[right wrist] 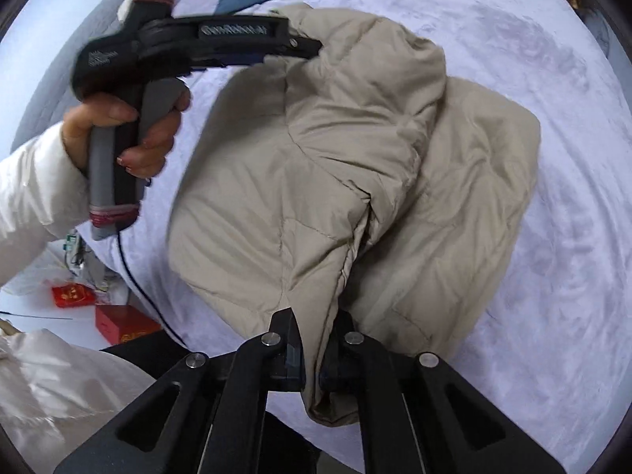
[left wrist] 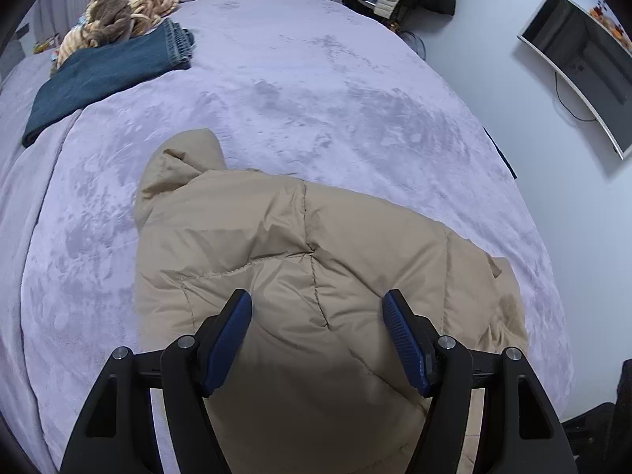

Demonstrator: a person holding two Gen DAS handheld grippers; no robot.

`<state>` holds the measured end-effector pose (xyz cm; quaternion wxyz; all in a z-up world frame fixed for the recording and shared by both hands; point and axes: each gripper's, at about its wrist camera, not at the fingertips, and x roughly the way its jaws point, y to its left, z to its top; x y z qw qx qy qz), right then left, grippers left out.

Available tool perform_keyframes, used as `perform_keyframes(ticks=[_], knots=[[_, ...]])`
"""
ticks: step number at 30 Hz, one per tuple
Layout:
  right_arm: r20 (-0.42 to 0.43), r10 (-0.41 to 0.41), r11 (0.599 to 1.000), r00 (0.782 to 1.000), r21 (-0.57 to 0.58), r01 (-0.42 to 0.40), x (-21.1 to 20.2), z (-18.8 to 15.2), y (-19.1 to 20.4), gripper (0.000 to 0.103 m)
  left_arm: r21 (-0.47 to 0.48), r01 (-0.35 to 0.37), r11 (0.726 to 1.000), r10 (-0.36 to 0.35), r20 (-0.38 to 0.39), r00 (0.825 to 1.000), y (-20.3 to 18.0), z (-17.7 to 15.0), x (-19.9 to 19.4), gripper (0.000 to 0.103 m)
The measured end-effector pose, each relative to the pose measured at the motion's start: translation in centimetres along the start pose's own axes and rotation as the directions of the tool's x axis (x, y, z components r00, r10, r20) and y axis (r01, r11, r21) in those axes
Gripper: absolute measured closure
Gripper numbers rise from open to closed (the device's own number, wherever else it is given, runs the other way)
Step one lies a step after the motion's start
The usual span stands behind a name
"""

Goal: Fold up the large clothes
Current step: 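Pinch and tuck the jacket fold with the right gripper toward the left gripper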

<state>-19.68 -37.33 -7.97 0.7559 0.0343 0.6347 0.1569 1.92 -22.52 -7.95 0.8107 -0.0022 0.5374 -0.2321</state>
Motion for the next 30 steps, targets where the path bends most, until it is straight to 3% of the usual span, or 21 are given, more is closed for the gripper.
perform_keyframes(ticks=[3, 6, 8, 11, 14, 17, 19, 21, 24, 25, 29, 30], knots=[[-0.035, -0.072, 0.995, 0.997, 0.07, 0.074, 2.0, -2.5, -3.1, 0.1, 0.048, 0.004, 0.999, -0.004, -0.005, 1.0, -2.6, 0.0, 1.2, 0.034], [-0.061, -0.046, 0.982, 0.997, 0.18, 0.057, 4.2, -4.4, -6.0, 0.1, 0.069, 0.014, 0.997, -0.013, -0.017, 1.0, -3.9, -0.2, 2.5, 0.022], [-0.06, -0.005, 0.969, 0.998, 0.248, 0.02, 4.9, -5.2, -7.0, 0.1, 0.09, -0.017, 0.996, 0.019, -0.02, 1.0, -4.5, -0.5, 3.2, 0.021], [0.019, 0.058, 0.937, 0.998, 0.344, -0.061, 3.1, -5.8, -7.8, 0.099, 0.089, -0.029, 0.996, 0.031, -0.019, 0.999, -4.1, -0.6, 3.4, 0.021], [0.196, 0.084, 0.88, 0.977, 0.446, -0.165, -0.9, -6.2, -8.8, 0.097, 0.072, -0.007, 0.997, 0.009, -0.021, 1.0, -3.2, -0.5, 3.3, 0.021], [0.353, 0.102, 0.807, 0.93, 0.518, -0.285, -3.6, -5.1, -10.2, 0.08, 0.084, 0.001, 0.996, 0.0, -0.013, 1.0, -3.0, -0.8, 3.3, 0.021], [0.416, 0.113, 0.767, 0.902, 0.54, -0.345, -3.9, -3.2, -10.8, 0.05, 0.09, 0.001, 0.996, 0.001, -0.015, 1.0, -2.9, -0.7, 2.8, 0.021], [0.448, 0.14, 0.754, 0.883, 0.53, -0.388, -3.4, -0.6, -10.8, 0.049, 0.08, 0.007, 0.997, -0.006, -0.014, 1.0, -2.4, -0.5, 1.7, 0.021], [0.418, 0.154, 0.76, 0.895, 0.529, -0.378, -1.7, 3.0, -10.7, 0.039, 0.063, 0.011, 0.998, -0.012, 0.006, 1.0, -0.3, -0.7, -0.7, 0.015], [0.402, 0.155, 0.761, 0.902, 0.533, -0.369, -1.1, 3.7, -10.2, 0.037, 0.055, -0.005, 0.998, 0.004, 0.012, 1.0, 0.6, -0.8, -1.4, 0.003], [0.355, 0.125, 0.766, 0.926, 0.559, -0.317, 0.8, 6.5, -9.2, 0.041, 0.006, -0.063, 0.998, 0.063, 0.013, 0.998, 4.9, -2.1, -3.2, 0.0], [0.329, 0.098, 0.781, 0.939, 0.559, -0.277, 1.2, 6.9, -9.0, 0.07, -0.011, -0.071, 0.997, 0.071, -0.007, 0.997, 5.8, -2.6, -3.1, 0.0]])
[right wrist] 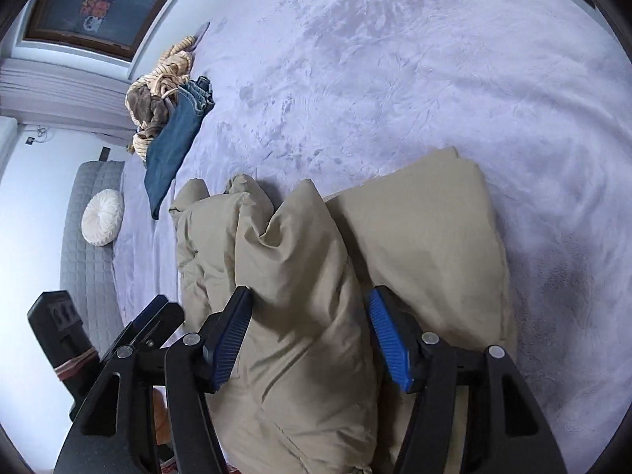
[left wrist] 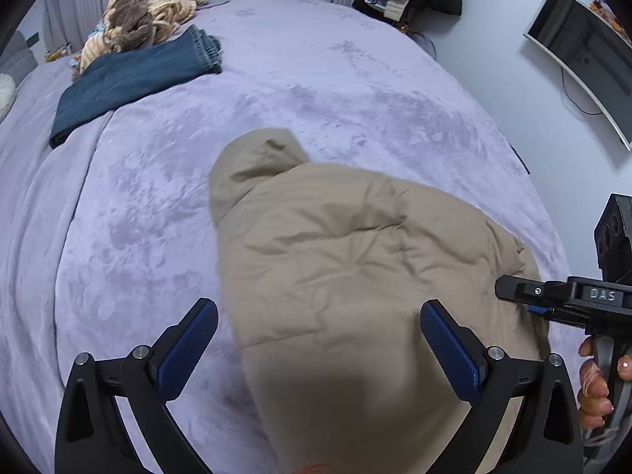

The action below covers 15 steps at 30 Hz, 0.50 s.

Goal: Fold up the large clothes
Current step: 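Pinch and tuck the jacket fold with the right gripper toward the left gripper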

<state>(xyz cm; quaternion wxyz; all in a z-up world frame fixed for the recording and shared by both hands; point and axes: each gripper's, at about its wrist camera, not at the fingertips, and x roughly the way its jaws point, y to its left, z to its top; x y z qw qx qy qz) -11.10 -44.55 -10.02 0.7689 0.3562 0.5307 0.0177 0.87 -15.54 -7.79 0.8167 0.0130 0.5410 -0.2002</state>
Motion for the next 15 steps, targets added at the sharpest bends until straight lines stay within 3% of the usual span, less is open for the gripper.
perform_keyframes(ticks=[1, 5, 9, 15], knots=[[-0.009, -0.062, 0.998, 0.998, -0.026, 0.062, 0.6, -0.1, 0.3, 0.081, -0.017, -0.004, 1.0, 0.004, -0.025, 1.0, 0.8, -0.5, 0.3, 0.0], [0.005, -0.235, 0.964, 0.972, -0.126, 0.234, 1.6, -1.5, 0.4, 0.087, -0.087, 0.038, 0.995, -0.047, -0.103, 0.994, 2.5, -3.2, 1.9, 0.0], [-0.009, -0.261, 0.959, 0.965, -0.119, 0.258, 2.2, -2.6, -1.5, 0.091, -0.108, 0.064, 0.992, -0.076, -0.112, 0.991, 1.6, -4.4, 2.8, 0.0], [0.015, -0.252, 0.964, 0.968, -0.082, 0.253, 0.6, -3.5, -1.2, 0.087, -0.05, 0.04, 0.998, -0.046, -0.115, 0.992, 0.4, -4.6, 2.5, 0.0]])
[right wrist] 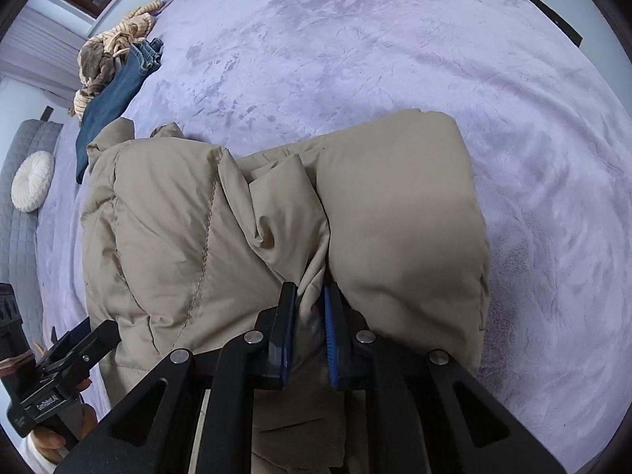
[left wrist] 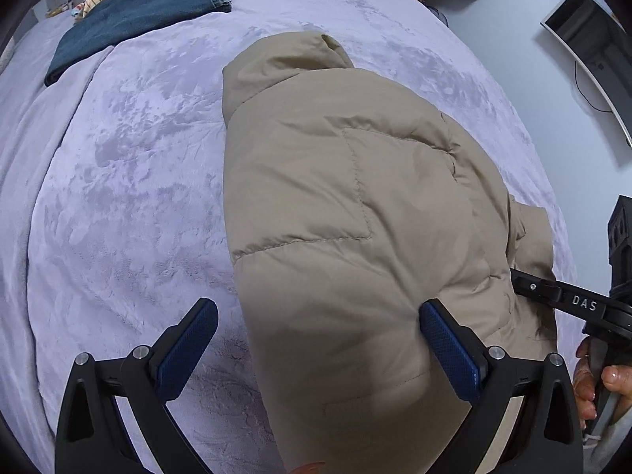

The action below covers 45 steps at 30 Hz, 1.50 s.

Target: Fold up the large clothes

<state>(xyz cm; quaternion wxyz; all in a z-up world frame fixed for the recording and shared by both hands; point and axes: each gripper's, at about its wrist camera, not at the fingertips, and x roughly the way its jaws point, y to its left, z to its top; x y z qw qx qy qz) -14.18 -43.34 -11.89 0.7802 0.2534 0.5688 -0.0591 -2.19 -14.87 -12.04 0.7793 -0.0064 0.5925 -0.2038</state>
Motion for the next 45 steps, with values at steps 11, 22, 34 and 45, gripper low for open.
perform_keyframes(ticks=[11, 22, 34, 45], knots=[[0.053, -0.021, 0.997, 0.998, 0.073, 0.017, -5.1, -4.8, -0.4, 0.057, 0.021, 0.021, 1.0, -0.021, -0.011, 1.0, 0.2, -0.2, -0.7, 0.0], [0.06, -0.033, 0.999, 0.998, 0.027, 0.031, -7.0, -3.4, -2.2, 0.04, -0.016, 0.03, 0.999, -0.03, -0.027, 0.999, 0.6, 0.2, -0.3, 0.0], [-0.031, 0.191, 0.972, 0.981, 0.144, -0.185, -2.6, 1.9, -9.0, 0.087, -0.255, 0.339, 0.905, -0.372, -0.093, 0.924, 4.5, 2.1, 4.5, 0.0], [-0.102, 0.127, 0.991, 0.987, 0.046, -0.123, 0.7, 4.5, -9.1, 0.087, -0.17, 0.19, 0.967, -0.203, -0.067, 0.977, -1.3, 2.1, 4.0, 0.0]])
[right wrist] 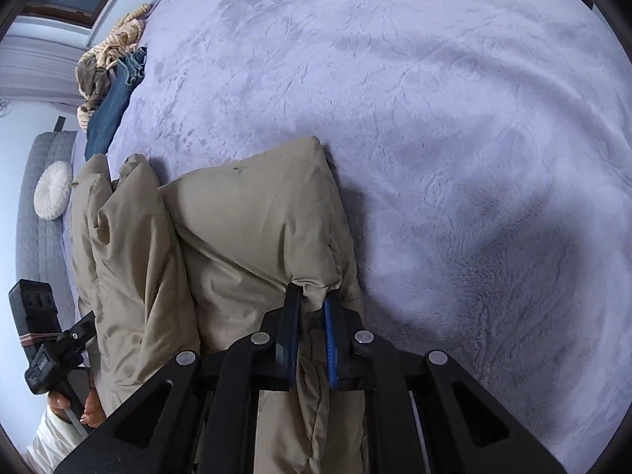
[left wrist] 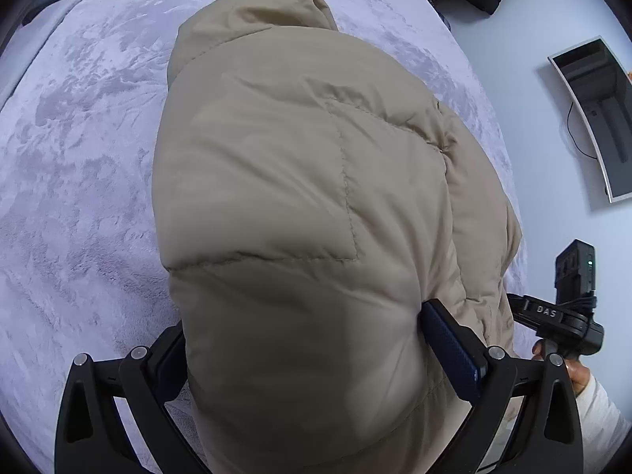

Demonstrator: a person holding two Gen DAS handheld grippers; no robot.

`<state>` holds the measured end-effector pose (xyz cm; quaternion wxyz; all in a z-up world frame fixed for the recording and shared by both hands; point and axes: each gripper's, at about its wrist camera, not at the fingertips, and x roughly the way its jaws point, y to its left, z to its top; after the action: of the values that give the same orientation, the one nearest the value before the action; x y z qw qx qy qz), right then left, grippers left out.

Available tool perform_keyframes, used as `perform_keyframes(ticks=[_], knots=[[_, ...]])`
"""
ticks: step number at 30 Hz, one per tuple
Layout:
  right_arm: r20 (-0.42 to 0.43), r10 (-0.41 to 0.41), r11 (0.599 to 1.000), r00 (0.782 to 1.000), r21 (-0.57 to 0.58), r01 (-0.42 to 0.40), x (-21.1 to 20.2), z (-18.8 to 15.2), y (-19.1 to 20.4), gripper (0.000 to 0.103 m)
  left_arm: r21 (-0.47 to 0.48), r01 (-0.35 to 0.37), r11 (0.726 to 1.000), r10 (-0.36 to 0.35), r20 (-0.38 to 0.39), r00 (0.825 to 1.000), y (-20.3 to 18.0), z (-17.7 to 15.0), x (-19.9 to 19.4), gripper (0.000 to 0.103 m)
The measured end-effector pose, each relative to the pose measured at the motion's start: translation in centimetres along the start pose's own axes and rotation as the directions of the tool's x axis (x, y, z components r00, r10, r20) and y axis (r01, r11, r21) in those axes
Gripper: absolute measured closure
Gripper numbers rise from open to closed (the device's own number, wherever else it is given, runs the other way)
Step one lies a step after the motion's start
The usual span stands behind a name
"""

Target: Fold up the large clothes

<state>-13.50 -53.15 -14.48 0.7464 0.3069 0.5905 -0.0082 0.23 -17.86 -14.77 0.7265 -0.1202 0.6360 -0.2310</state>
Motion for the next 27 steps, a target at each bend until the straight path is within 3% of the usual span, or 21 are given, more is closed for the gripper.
perform_keyframes(ticks=[2, 3, 4, 6, 9, 14, 16, 17, 19, 20, 24, 27], knots=[[0.056, 0.028, 0.999, 0.998, -0.021, -0.027, -2.2, -0.3, 0.8, 0.085, -0.004, 0.001, 1.0, -0.001, -0.003, 1.0, 0.0, -0.1, 0.1, 0.0], [0.084, 0.065, 0.998, 0.994, -0.033, -0.063, -3.4, -0.5, 1.1, 0.079, -0.003, 0.003, 1.0, -0.003, -0.005, 1.0, -0.1, 0.0, 0.2, 0.0], [0.106, 0.102, 0.994, 0.989, -0.041, -0.098, -4.3, -0.7, 1.4, 0.063, 0.0, 0.004, 1.0, -0.004, -0.007, 1.0, -0.1, 0.0, 0.3, 0.0], [0.112, 0.181, 0.983, 0.977, -0.046, -0.177, -5.0, -0.7, 2.1, 0.045, 0.002, 0.0, 1.0, 0.0, -0.008, 1.0, 0.2, -0.1, 0.2, 0.0], [0.05, 0.229, 0.973, 0.972, -0.049, -0.227, -3.5, -0.2, 3.7, 0.045, 0.005, -0.009, 1.0, 0.009, -0.008, 1.0, 0.4, 0.3, -0.1, 0.0], [-0.026, 0.008, 0.994, 1.0, -0.104, -0.01, 0.6, -0.4, 4.4, 0.045, 0.015, -0.024, 1.0, 0.024, -0.01, 1.0, -0.6, 0.4, 0.3, 0.0], [-0.023, -0.013, 0.994, 1.0, -0.113, 0.01, 0.4, -0.7, 4.0, 0.039, 0.019, -0.025, 0.999, 0.025, -0.014, 1.0, -0.8, 0.4, 0.4, 0.0], [-0.018, -0.006, 0.994, 1.0, -0.11, 0.004, 0.0, -0.9, 3.9, 0.037, 0.018, -0.021, 1.0, 0.021, -0.016, 1.0, -0.8, 0.4, 0.5, 0.0], [-0.002, 0.028, 0.993, 1.0, -0.114, -0.028, -1.2, -1.1, 3.2, 0.019, 0.011, -0.009, 1.0, 0.009, -0.023, 1.0, -0.4, 0.5, 0.5, 0.0], [0.01, 0.052, 0.992, 0.999, -0.113, -0.05, -1.8, -1.2, 2.9, 0.017, 0.008, -0.002, 1.0, 0.002, -0.027, 1.0, 0.0, 0.7, 0.5, 0.0], [0.022, 0.134, 0.99, 0.991, -0.046, -0.133, -2.5, -1.1, -0.4, 0.016, 0.003, 0.026, 1.0, -0.026, -0.044, 0.999, 0.9, 1.1, 0.5, 0.0], [0.003, 0.234, 0.97, 0.972, 0.065, -0.233, -1.2, -0.5, -3.2, 0.014, 0.001, 0.066, 0.998, -0.066, -0.064, 0.996, 1.6, 1.4, 0.2, 0.0]])
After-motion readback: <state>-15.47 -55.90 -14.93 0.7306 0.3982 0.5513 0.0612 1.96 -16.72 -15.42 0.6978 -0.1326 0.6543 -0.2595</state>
